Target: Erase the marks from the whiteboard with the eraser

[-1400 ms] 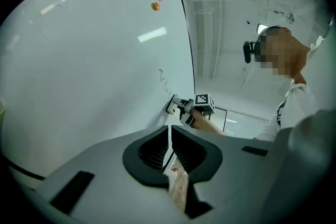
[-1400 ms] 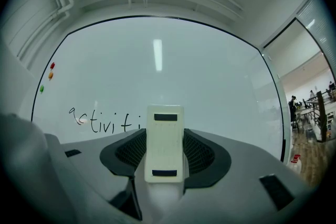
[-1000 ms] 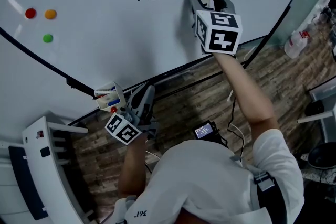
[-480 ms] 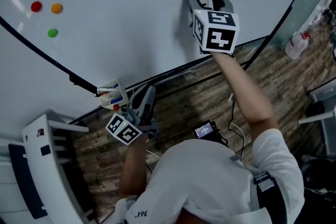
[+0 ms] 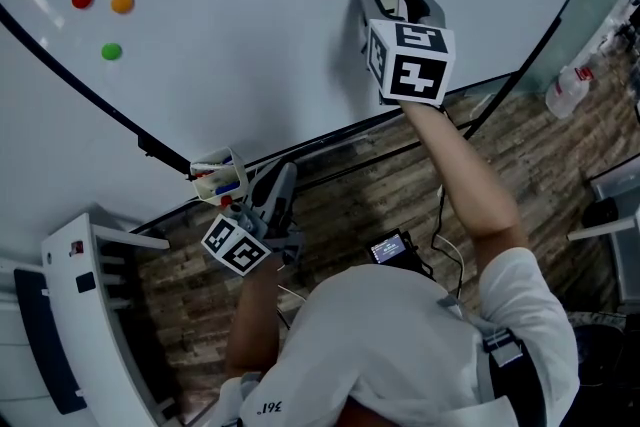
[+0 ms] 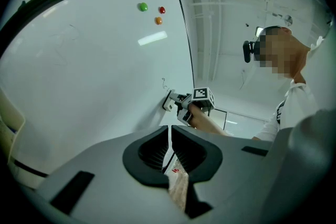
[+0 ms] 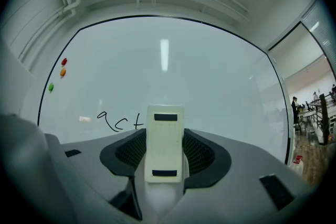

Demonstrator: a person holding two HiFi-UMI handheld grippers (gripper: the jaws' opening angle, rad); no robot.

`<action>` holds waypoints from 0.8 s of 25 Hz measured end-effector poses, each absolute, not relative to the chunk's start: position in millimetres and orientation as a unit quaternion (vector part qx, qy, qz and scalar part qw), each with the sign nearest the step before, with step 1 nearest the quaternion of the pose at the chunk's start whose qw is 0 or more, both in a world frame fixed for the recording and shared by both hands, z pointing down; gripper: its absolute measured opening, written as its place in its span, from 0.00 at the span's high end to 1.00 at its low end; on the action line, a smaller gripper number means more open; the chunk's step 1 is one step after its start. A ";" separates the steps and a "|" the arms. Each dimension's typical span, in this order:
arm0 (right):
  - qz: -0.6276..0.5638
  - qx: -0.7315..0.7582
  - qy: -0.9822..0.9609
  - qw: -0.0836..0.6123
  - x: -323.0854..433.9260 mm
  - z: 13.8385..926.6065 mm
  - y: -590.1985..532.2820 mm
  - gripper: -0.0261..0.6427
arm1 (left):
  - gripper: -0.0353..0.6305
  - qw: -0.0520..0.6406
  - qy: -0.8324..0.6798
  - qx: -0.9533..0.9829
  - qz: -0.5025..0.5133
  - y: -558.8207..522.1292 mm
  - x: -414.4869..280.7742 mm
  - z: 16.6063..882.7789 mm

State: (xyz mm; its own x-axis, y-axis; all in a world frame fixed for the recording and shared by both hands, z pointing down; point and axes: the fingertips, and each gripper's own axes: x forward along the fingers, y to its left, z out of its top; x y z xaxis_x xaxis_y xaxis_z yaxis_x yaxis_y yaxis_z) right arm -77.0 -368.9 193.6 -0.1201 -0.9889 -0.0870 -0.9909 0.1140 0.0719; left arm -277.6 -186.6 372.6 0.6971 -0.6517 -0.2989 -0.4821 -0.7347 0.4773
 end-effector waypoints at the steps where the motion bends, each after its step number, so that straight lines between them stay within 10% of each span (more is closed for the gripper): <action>1: 0.056 -0.663 0.747 0.009 -79.0 193.6 -368.3 0.60 | 0.94 0.184 -0.314 0.903 -0.230 -186.3 -278.0 372.8; 20: 0.073 -0.646 0.760 -0.002 -126.1 193.0 -357.7 0.60 | 0.94 0.179 -0.314 0.902 -0.234 -180.8 -285.8 369.3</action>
